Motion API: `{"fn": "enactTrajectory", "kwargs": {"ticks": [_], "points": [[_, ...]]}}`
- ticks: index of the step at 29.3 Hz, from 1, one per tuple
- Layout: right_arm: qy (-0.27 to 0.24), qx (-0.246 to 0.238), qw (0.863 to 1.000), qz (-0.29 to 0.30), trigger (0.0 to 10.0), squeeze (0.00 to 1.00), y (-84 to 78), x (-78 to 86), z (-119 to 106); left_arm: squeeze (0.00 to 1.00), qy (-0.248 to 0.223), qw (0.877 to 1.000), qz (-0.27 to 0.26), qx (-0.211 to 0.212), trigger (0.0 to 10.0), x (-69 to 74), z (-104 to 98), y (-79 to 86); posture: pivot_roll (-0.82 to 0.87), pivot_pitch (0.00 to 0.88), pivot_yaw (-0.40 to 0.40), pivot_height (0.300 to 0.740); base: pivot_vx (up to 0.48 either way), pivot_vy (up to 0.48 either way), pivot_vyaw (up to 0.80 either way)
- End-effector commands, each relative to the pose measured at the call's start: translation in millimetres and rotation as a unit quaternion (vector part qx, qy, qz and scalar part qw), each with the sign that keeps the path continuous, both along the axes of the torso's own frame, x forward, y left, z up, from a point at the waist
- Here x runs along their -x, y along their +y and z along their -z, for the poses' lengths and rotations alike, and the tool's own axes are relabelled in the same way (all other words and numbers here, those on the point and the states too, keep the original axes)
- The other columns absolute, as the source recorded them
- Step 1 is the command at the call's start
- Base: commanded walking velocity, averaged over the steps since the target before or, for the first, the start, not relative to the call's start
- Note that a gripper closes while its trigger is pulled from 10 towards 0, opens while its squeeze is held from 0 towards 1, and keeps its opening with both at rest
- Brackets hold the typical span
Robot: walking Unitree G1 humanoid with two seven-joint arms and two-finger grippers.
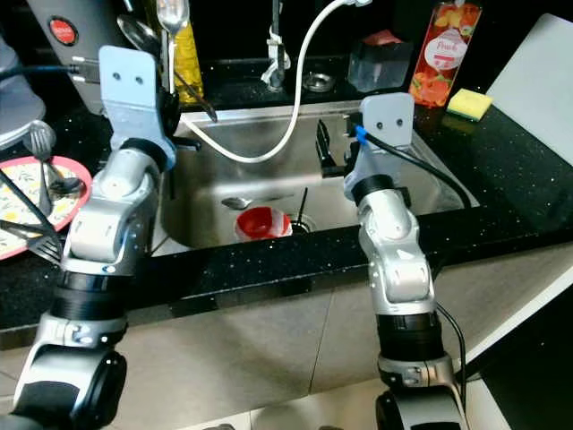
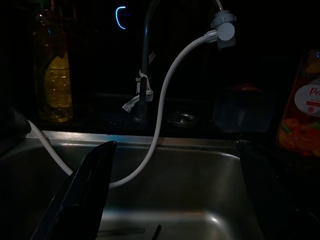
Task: Kitchen organization
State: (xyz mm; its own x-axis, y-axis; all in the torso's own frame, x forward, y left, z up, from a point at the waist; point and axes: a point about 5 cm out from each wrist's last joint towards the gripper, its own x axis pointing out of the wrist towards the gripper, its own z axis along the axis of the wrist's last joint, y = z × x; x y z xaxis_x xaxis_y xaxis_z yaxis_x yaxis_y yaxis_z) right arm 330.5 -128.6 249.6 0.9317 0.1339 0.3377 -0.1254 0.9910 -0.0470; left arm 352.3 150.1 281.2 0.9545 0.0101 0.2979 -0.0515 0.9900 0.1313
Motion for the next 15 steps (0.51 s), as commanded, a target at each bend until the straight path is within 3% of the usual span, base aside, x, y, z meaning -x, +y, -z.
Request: {"fn": "enactTrajectory", "kwargs": {"ticks": [1,5,10,12,14,15], "points": [[0.004,0.001,1.0,-0.002,10.0,0.0,2.3,0.9,1.8,0.0,-0.03,0.999,-0.013,0.001,10.0,-1.0,-12.1,4.1,0.01,0.0,-0.014,0.74,0.0,0.0,0.0],[0.002,0.0,1.0,-0.002,10.0,0.0,3.1,1.1,1.9,0.0,-0.044,0.998,-0.038,0.005,10.0,-5.7,-14.6,9.6,0.0,0.0,-0.008,0.74,0.0,0.0,0.0],[0.002,-0.001,1.0,0.0,10.0,0.0,2.5,2.3,2.1,0.0,-0.016,0.999,-0.048,-0.014,10.0,-12.6,4.0,10.4,0.0,0.0,-0.002,0.74,0.0,0.0,0.0],[0.003,-0.002,1.0,0.003,10.0,0.0,1.7,2.9,2.7,0.0,0.056,0.998,-0.027,-0.021,10.0,-16.1,31.3,4.9,-0.01,0.0,0.003,0.74,0.0,0.0,0.0],[0.003,-0.002,1.0,0.004,10.0,0.0,1.5,3.2,3.0,0.0,0.083,0.996,-0.019,-0.024,10.0,-16.9,41.9,3.0,-0.01,0.0,0.003,0.74,0.0,0.0,0.0],[0.003,-0.003,1.0,0.006,10.0,0.0,1.0,3.7,3.3,0.0,0.13,0.991,0.015,0.001,10.0,-14.2,62.7,-3.7,-0.01,0.0,0.006,0.74,0.0,0.0,0.0]]}}
